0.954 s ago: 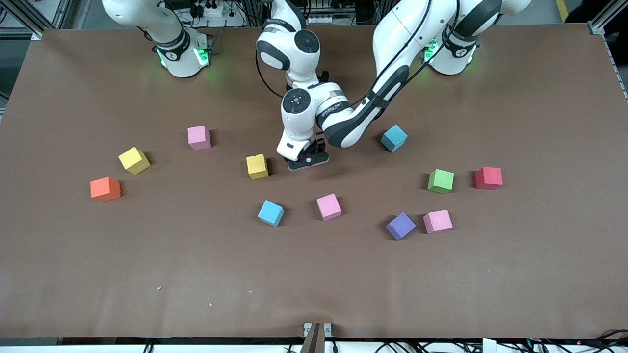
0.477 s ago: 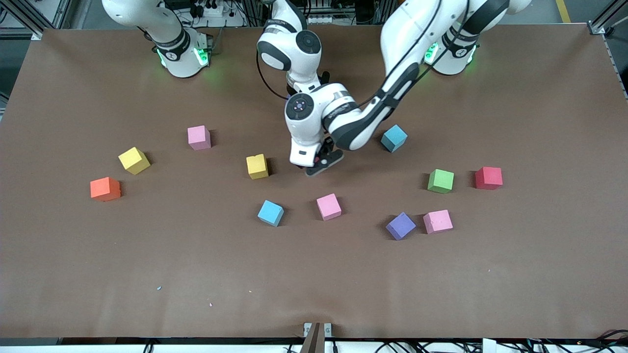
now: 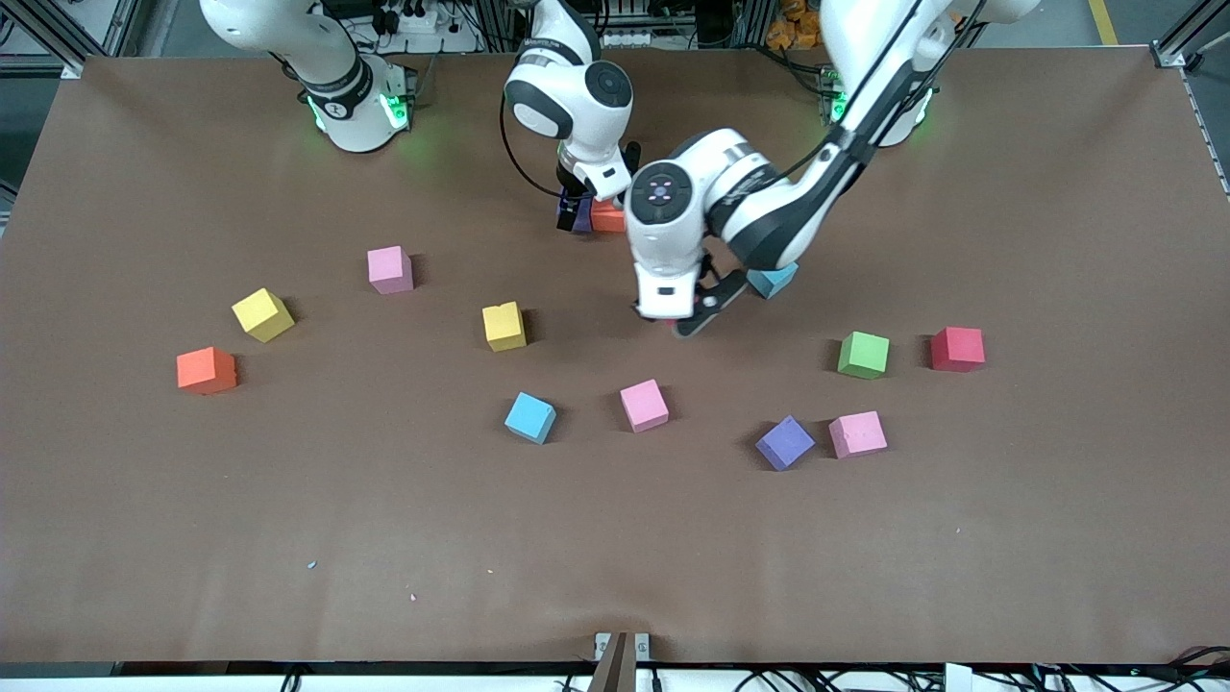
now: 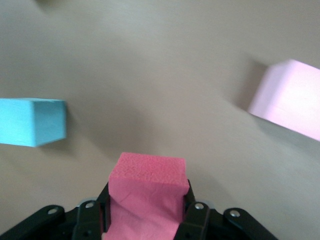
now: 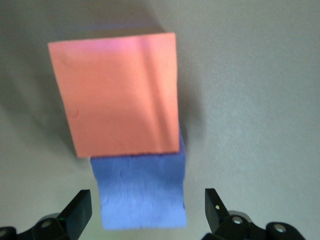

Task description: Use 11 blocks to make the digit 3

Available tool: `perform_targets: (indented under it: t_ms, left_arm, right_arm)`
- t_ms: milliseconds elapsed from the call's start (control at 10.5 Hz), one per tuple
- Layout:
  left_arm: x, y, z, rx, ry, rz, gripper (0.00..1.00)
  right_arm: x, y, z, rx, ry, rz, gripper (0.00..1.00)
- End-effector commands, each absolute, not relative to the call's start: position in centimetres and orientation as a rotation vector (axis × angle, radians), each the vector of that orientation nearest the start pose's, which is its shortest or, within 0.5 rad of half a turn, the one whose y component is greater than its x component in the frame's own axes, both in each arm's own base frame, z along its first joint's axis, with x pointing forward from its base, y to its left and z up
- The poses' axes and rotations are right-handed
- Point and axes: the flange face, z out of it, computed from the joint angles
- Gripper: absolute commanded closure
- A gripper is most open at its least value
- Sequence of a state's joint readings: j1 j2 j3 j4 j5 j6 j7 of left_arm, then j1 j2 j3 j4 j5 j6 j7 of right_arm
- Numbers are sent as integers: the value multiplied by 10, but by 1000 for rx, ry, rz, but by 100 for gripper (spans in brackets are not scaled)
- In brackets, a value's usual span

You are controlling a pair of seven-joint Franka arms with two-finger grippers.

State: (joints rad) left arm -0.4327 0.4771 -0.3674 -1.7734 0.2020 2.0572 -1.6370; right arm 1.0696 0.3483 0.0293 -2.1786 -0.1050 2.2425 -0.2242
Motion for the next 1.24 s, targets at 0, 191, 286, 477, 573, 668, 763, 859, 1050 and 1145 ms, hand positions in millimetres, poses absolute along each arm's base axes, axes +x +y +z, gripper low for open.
perform_targets:
  t_ms: [0, 191, 286, 477, 573, 668, 763, 859, 1050, 1145]
  left_arm:
    - [455, -410, 289, -2722, -1204, 118, 100]
    - [439, -402, 288, -2687, -1278, 94, 100]
    - [430, -400, 285, -2655, -1351, 86, 100]
    - [403, -398, 279, -2613, -1461, 66, 100]
    - [387, -395, 272, -2589, -1533, 50, 100]
    - [373, -395, 264, -2553, -1599, 45, 100]
    - [368, -392, 257, -2487, -1697, 43, 100]
    - [364, -392, 253, -2418, -1793, 37, 100]
    - [345, -400, 247, -2313, -1932, 59, 100]
    - [336, -406, 247, -2267, -1999, 60, 100]
  right_arm:
    - [258, 452, 254, -2593, -2073, 366, 0]
    - [280, 433, 269, -2640, -1995, 337, 0]
    - [299, 420, 271, -2681, -1930, 333, 0]
    - [349, 384, 275, -2782, -1752, 319, 0]
    - [373, 366, 280, -2830, -1653, 304, 0]
    - [394, 353, 283, -2879, -1556, 290, 0]
    - [418, 334, 287, -2924, -1459, 273, 0]
    - [439, 318, 293, -2961, -1362, 256, 0]
    - [464, 297, 300, -3077, -1080, 215, 0]
    - [476, 294, 301, -3127, -934, 194, 0]
